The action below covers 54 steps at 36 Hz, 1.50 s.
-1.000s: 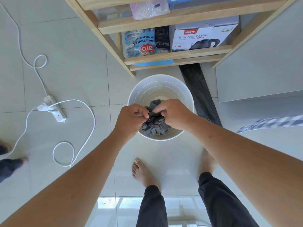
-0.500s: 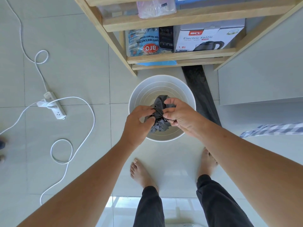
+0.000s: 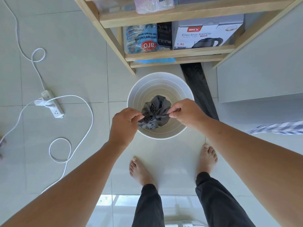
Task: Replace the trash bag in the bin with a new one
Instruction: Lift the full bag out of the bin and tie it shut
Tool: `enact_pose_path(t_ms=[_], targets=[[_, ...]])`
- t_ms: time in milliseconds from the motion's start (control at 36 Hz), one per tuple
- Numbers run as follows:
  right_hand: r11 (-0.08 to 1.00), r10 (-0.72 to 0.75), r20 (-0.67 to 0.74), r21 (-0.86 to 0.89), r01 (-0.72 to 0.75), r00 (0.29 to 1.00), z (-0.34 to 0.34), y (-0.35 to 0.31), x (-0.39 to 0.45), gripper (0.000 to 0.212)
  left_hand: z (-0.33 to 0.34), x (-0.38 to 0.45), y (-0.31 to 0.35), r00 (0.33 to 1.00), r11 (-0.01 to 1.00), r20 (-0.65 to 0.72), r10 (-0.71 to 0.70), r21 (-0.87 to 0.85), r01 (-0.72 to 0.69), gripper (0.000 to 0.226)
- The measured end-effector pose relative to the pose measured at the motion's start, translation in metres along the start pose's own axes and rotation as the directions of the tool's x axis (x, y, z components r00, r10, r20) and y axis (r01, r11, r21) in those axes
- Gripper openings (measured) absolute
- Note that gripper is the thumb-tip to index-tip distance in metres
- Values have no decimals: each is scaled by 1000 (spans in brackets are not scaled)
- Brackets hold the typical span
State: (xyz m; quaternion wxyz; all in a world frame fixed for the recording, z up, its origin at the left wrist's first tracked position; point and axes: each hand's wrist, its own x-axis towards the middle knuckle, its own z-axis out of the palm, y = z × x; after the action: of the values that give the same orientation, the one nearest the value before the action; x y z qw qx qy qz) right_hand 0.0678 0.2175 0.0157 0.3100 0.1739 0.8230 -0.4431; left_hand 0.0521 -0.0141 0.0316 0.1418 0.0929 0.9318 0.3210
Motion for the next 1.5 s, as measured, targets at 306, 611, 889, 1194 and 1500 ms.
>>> enact_pose_path(t_ms=[306,611,889,1194,1500], targets=[[997,-41,129,64,33,991,17,-6,-10,73,11,10,30,857,618,250,-450,-607,501,7],[991,-85,-249,76,107,965,-3,-12,-39,18,-2,14,64,818,716,518,-250,-470,517,59],[990,-36,-330,114,78,943,-104,-33,-125,18,-17,30,176,909,990,414,45,-139,14,30],[975,141,-458,217,-43,878,-185,32,-200,27,39,35,285,813,968,555,177,-245,-43,14],[938,343,-514,151,-311,786,-176,194,-169,21,213,-1,283,800,974,589,114,-225,28,21]])
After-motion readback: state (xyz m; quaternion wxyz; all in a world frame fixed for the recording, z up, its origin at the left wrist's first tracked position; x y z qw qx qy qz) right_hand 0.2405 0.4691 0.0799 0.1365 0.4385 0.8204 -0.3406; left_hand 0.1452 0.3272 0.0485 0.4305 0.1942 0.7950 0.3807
